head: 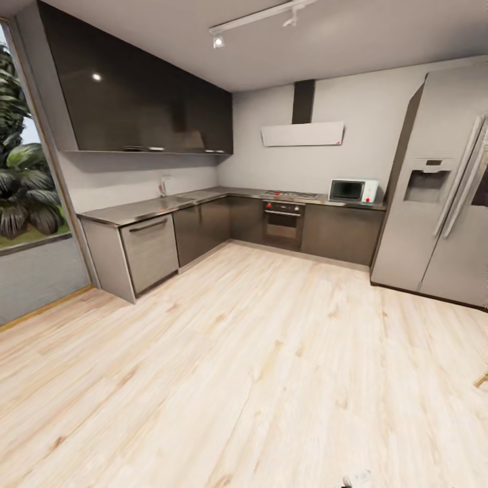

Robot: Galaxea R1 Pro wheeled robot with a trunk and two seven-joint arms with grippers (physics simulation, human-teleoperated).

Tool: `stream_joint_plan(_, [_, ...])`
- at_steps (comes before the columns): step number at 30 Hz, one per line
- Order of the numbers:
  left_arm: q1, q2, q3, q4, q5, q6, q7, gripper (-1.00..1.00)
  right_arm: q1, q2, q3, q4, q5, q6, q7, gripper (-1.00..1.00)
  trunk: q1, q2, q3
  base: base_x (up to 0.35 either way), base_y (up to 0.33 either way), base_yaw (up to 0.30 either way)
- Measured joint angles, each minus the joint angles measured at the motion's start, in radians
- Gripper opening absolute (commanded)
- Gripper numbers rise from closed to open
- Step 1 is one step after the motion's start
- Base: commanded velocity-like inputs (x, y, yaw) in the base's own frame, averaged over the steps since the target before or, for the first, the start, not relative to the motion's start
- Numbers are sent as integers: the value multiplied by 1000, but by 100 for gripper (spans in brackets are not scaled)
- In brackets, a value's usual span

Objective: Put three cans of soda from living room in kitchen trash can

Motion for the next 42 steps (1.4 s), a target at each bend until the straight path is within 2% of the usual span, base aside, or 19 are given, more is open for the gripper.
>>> stream_joint_plan(42, [0,0,0,0,0,0,0,100,0,0,0,0,0,0,-1,100,0,0,0,0,0,-261])
